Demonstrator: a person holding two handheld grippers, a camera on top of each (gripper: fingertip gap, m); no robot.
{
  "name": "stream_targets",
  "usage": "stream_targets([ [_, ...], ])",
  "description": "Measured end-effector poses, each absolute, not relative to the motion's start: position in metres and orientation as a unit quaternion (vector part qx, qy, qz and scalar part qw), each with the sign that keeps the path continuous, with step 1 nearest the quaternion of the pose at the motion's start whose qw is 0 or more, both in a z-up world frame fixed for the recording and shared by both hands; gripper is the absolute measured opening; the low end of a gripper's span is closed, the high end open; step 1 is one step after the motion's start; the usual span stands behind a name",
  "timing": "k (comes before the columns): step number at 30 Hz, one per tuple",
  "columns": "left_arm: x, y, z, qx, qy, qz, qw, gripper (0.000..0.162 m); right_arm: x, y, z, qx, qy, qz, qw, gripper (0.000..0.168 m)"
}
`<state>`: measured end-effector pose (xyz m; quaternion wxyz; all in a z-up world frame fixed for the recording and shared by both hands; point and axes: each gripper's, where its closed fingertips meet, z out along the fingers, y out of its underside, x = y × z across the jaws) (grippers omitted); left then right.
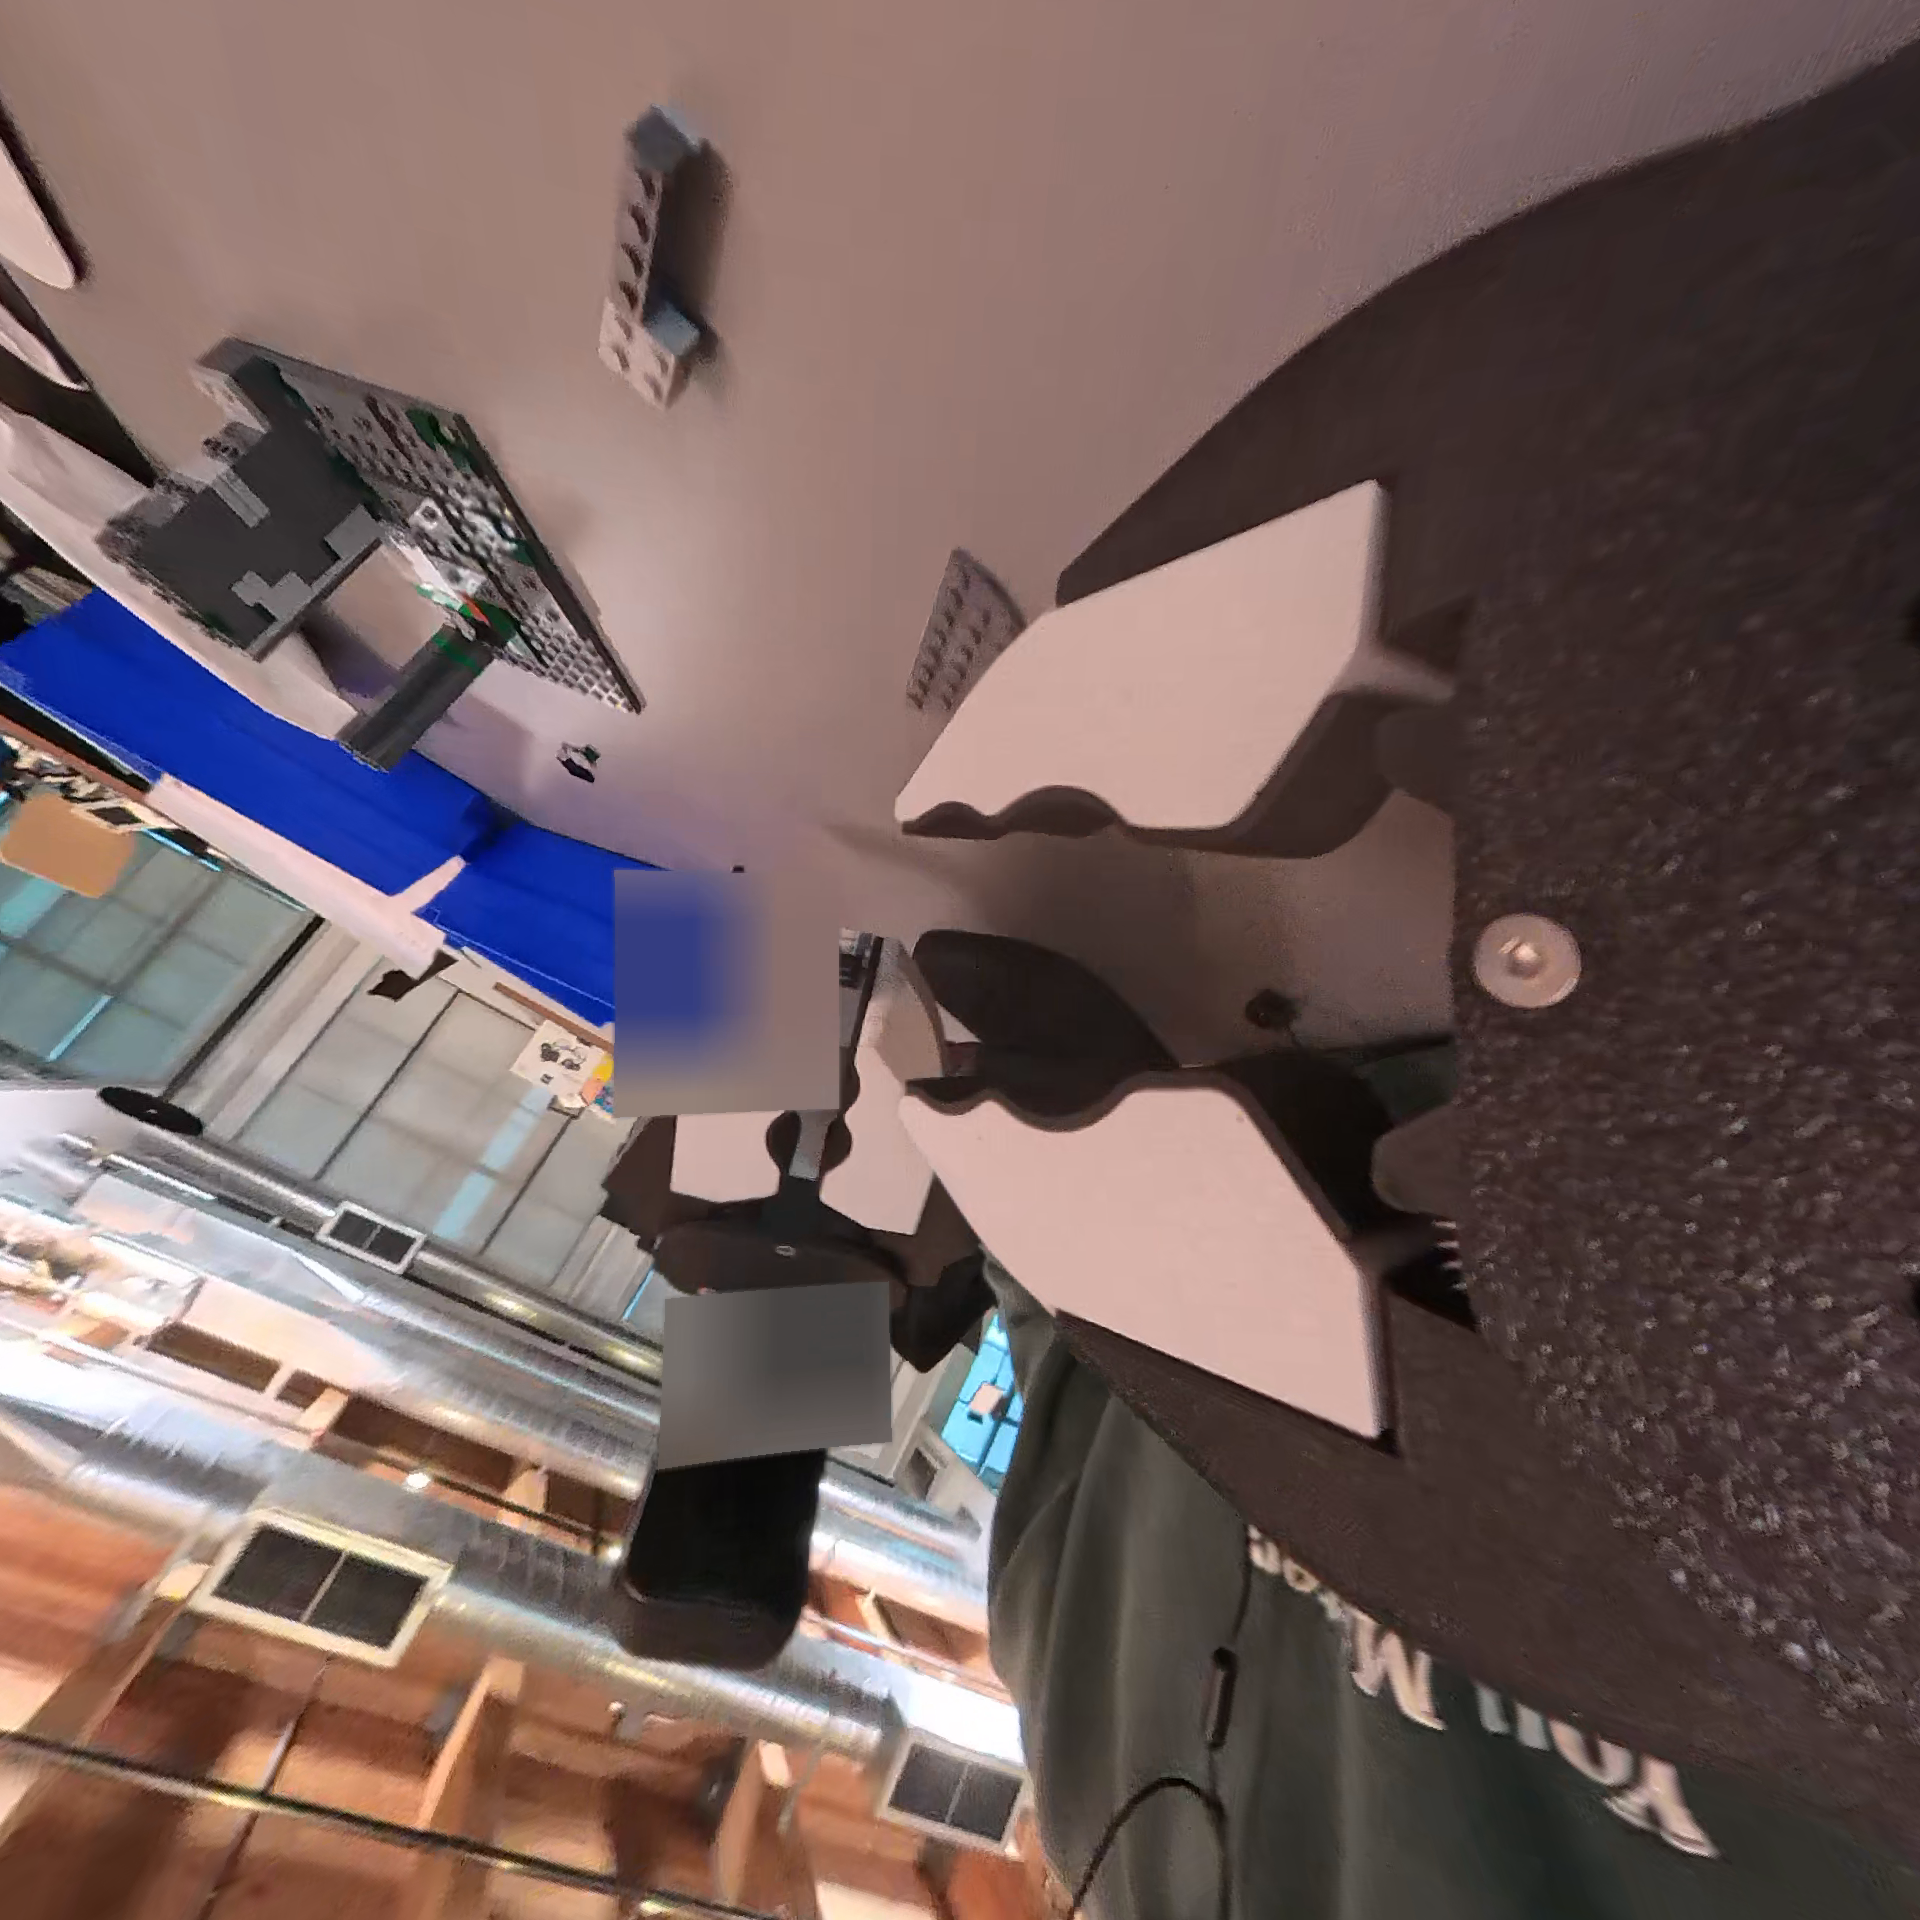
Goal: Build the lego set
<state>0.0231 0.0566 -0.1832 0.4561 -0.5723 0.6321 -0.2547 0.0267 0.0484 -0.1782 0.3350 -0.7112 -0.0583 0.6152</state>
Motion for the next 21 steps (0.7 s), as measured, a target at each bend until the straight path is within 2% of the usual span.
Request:
stream_targets([
  [6, 0.019, 0.051, -0.182, -0.565, 0.634, -0.224, 0.479, 0.008, -0.001, 0.048, -0.173, -0.724, -0.058, 0.598, 0.339, 0.046],
  [13, 0.016, 0.051, -0.189, -0.570, 0.638, -0.206, 0.476, 0.008, -0.007, 0.051, -0.178, -0.740, -0.053, 0.593, 0.313, 0.029],
  [17, 0.014, 0.052, -0.194, -0.571, 0.642, -0.182, 0.477, 0.008, -0.008, 0.051, -0.184, -0.752, -0.049, 0.592, 0.285, 0.025],
  [21, 0.010, 0.054, -0.197, -0.573, 0.642, -0.158, 0.485, 0.008, -0.010, 0.052, -0.187, -0.762, -0.076, 0.571, 0.296, 0.020],
])
